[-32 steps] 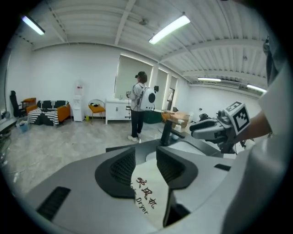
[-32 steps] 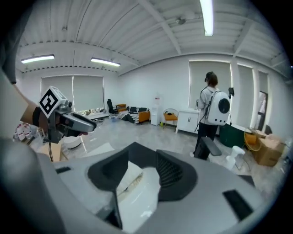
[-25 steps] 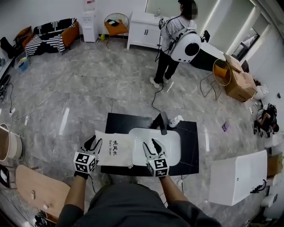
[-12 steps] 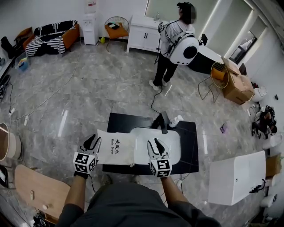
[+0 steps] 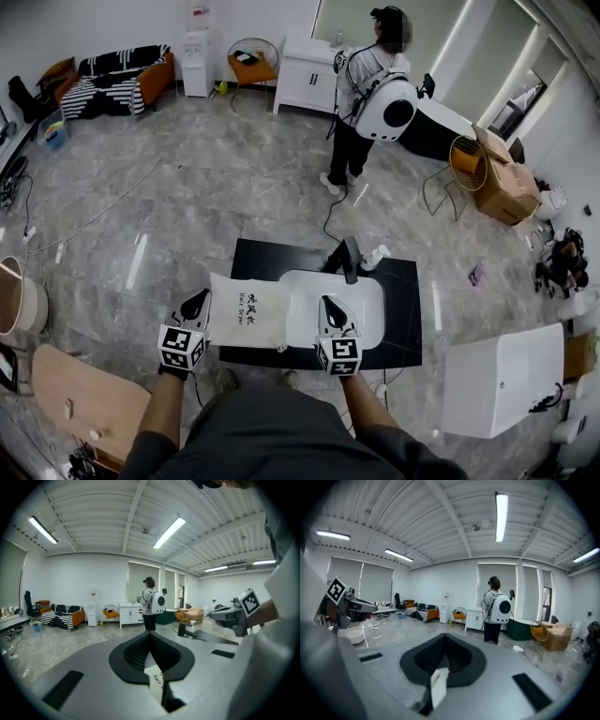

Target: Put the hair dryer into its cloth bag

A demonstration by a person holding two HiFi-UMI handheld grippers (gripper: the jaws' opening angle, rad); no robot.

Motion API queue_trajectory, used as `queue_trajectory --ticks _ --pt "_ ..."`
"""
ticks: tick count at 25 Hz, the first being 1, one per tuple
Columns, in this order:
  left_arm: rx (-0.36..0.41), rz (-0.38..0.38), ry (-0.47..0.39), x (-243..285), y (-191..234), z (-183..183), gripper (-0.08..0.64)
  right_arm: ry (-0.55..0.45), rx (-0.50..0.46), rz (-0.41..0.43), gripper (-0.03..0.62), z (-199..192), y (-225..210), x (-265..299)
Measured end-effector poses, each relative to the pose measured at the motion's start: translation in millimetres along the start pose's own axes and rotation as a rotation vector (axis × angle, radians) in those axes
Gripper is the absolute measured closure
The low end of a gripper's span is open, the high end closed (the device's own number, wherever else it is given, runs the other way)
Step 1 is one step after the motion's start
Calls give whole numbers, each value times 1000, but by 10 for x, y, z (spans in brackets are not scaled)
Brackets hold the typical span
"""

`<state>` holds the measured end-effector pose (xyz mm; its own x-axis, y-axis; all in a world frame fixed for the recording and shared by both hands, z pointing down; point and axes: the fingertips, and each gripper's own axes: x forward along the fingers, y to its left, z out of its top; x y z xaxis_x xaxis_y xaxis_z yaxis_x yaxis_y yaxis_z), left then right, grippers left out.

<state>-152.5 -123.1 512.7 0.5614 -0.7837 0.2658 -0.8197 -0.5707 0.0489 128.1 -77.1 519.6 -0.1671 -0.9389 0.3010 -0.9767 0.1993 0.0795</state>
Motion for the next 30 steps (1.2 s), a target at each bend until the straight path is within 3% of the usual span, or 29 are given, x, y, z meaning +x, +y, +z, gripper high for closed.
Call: queue_trajectory --ticks 30 --pt "-2 0 15 35 -63 -38 560 8 9 34 594 -56 -1 34"
